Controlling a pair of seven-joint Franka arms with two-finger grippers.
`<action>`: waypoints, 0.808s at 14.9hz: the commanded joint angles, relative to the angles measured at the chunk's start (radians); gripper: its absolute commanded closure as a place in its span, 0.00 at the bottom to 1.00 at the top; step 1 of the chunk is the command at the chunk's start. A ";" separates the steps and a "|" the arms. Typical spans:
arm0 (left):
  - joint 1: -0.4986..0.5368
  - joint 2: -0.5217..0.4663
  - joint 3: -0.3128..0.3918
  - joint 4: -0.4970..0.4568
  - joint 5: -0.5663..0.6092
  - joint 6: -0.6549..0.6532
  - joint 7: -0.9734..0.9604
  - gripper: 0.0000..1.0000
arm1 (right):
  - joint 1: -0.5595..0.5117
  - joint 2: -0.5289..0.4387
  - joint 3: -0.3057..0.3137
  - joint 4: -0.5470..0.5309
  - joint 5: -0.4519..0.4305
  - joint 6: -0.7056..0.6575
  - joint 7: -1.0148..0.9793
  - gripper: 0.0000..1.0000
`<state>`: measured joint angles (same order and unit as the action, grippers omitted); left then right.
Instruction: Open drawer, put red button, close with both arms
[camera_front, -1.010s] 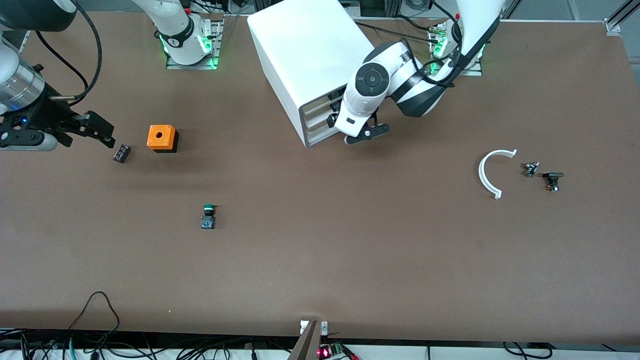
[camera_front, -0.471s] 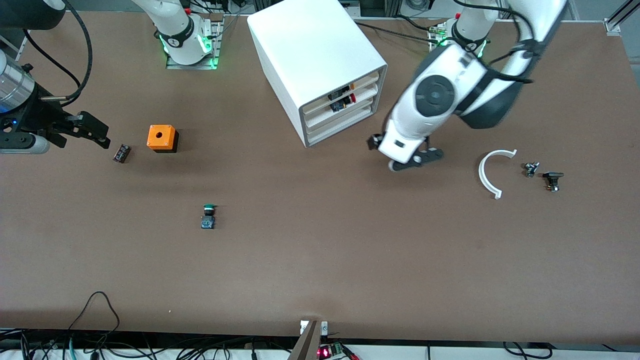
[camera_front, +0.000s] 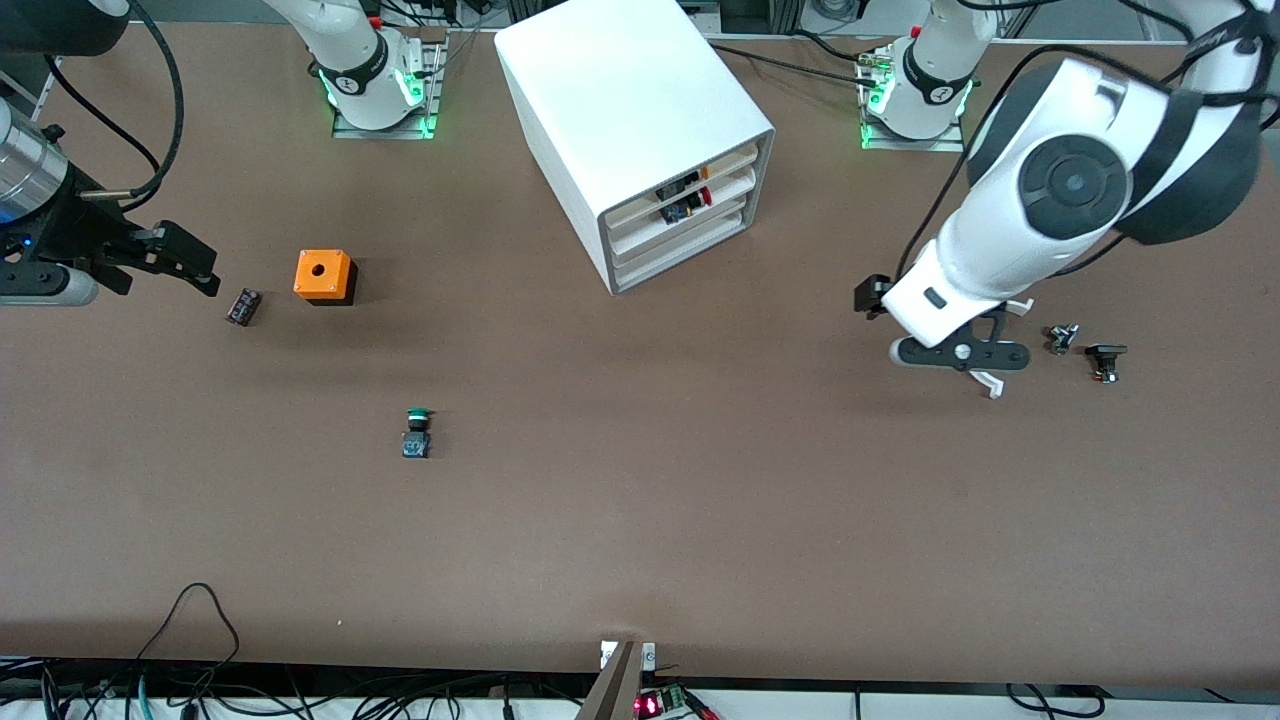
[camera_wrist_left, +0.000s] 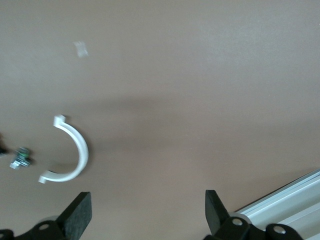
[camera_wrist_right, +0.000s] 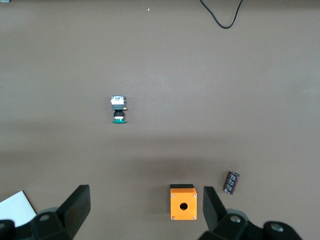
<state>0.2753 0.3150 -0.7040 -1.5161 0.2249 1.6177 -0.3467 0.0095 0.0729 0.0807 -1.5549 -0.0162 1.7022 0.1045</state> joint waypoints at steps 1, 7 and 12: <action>-0.065 -0.120 0.154 -0.022 -0.045 -0.019 0.206 0.00 | 0.003 0.011 0.001 0.032 0.005 -0.023 -0.006 0.00; -0.365 -0.280 0.665 -0.114 -0.160 0.047 0.439 0.00 | 0.003 0.011 0.002 0.032 0.005 -0.024 -0.006 0.00; -0.367 -0.309 0.672 -0.141 -0.162 -0.011 0.436 0.00 | 0.003 0.011 0.001 0.032 0.004 -0.023 -0.006 0.00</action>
<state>-0.0794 0.0259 -0.0432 -1.6315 0.0820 1.6296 0.0708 0.0109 0.0730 0.0816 -1.5546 -0.0162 1.7016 0.1045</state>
